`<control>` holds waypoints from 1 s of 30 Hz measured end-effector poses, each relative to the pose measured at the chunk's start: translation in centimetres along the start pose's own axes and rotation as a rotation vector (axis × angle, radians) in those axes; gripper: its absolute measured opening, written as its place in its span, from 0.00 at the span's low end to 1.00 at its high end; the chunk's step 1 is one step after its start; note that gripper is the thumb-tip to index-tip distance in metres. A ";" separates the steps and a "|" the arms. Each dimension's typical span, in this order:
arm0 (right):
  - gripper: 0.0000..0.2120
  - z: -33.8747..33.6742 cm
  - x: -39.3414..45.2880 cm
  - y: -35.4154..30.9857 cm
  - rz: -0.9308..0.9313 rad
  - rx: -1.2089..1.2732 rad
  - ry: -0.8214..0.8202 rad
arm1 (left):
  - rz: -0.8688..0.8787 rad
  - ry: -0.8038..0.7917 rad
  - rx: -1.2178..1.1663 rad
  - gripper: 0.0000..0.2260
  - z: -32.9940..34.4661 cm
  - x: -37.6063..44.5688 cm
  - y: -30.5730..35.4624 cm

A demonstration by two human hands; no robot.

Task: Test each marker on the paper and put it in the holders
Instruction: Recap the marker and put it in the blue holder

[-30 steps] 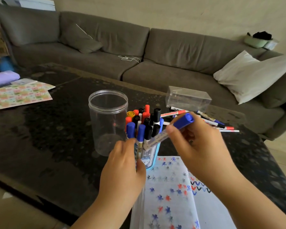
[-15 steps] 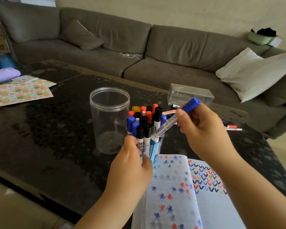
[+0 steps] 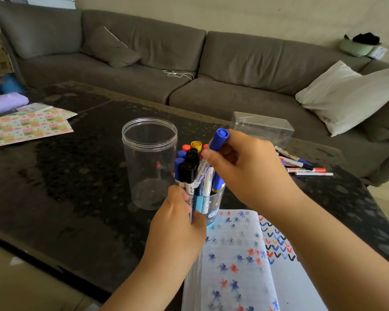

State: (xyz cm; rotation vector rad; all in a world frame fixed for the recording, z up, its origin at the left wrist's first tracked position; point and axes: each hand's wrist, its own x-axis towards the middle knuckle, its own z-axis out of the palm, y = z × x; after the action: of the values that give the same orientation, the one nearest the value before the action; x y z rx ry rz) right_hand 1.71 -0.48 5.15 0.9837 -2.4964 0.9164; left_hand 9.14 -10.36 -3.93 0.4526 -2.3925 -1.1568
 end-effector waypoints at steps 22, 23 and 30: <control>0.15 -1.1 4.8 -1.7 0.058 -0.206 -0.402 | -0.038 -0.101 0.016 0.07 -0.5 -0.3 0.3; 0.14 -1.2 4.9 -1.6 0.069 -0.204 -0.417 | -0.037 -0.105 0.019 0.07 -0.6 -0.4 0.3; 0.12 -1.8 5.2 -1.7 0.028 -0.217 -0.372 | -0.037 -0.133 0.070 0.06 -0.9 -0.4 0.4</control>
State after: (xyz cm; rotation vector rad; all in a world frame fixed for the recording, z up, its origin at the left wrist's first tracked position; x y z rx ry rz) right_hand -0.76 -2.82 9.74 1.1329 -2.8444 0.4870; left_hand 9.92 -10.48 -3.26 0.4582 -2.5551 -1.1552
